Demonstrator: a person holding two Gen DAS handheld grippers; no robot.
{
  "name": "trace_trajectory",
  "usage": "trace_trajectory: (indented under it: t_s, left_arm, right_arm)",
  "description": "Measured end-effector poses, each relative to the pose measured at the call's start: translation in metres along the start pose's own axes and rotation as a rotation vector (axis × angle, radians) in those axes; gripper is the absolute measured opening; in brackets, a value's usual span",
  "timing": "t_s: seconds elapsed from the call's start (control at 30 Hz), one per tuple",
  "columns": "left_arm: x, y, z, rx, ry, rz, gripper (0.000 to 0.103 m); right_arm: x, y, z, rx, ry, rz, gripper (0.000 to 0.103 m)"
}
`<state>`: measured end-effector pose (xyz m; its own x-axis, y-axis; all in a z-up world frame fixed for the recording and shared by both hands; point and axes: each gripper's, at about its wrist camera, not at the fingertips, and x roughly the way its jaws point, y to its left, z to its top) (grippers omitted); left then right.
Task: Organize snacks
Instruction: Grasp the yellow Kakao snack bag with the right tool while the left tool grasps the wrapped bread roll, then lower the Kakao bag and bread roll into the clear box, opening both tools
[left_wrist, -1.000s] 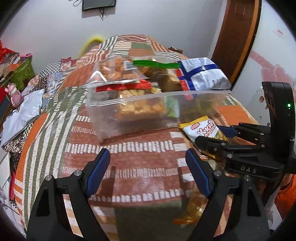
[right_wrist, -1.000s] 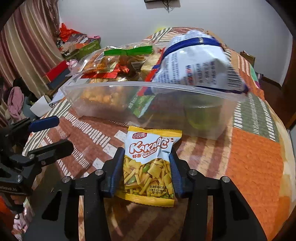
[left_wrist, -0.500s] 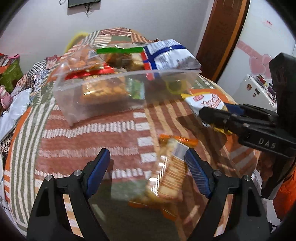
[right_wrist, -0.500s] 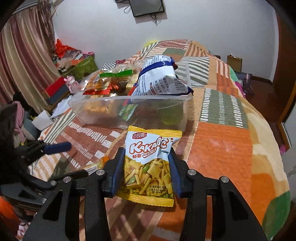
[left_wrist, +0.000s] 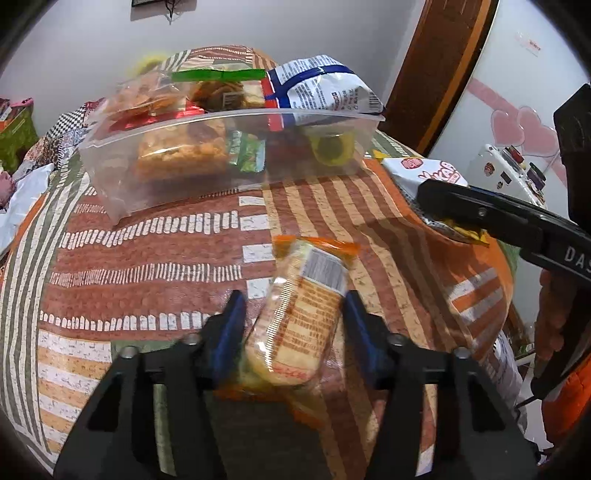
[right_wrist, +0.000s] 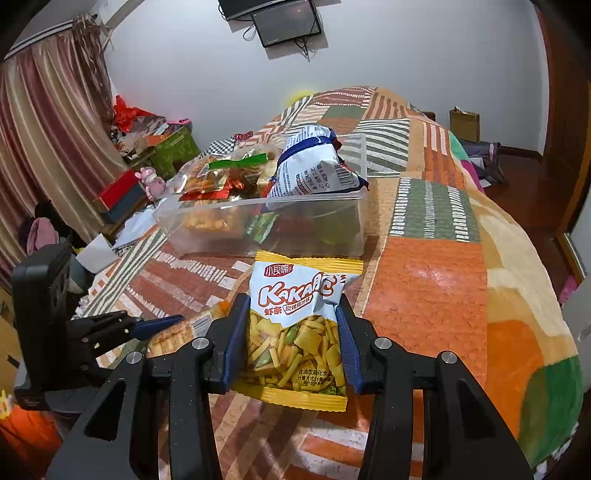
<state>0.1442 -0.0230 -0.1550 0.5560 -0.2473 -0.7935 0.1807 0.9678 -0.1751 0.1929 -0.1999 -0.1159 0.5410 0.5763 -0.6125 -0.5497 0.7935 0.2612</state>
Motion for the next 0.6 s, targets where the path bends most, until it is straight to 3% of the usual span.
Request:
trace_trajectory:
  t_s: [0.03,0.3,0.6]
  left_arm:
    - [0.000,0.001,0.000,0.001,-0.002,0.001,0.038]
    - [-0.008,0.010,0.007,-0.017,-0.027,-0.006,0.037]
    - [-0.044,0.032,0.042,-0.061,-0.167,0.029,0.037]
  right_arm:
    - [0.000,0.000,0.000,0.002,-0.002,0.005,0.041]
    - [0.001,0.006,0.006,-0.004,-0.018,0.027,0.041]
    - [0.005,0.020,0.028,-0.035,-0.066,0.047,0.041]
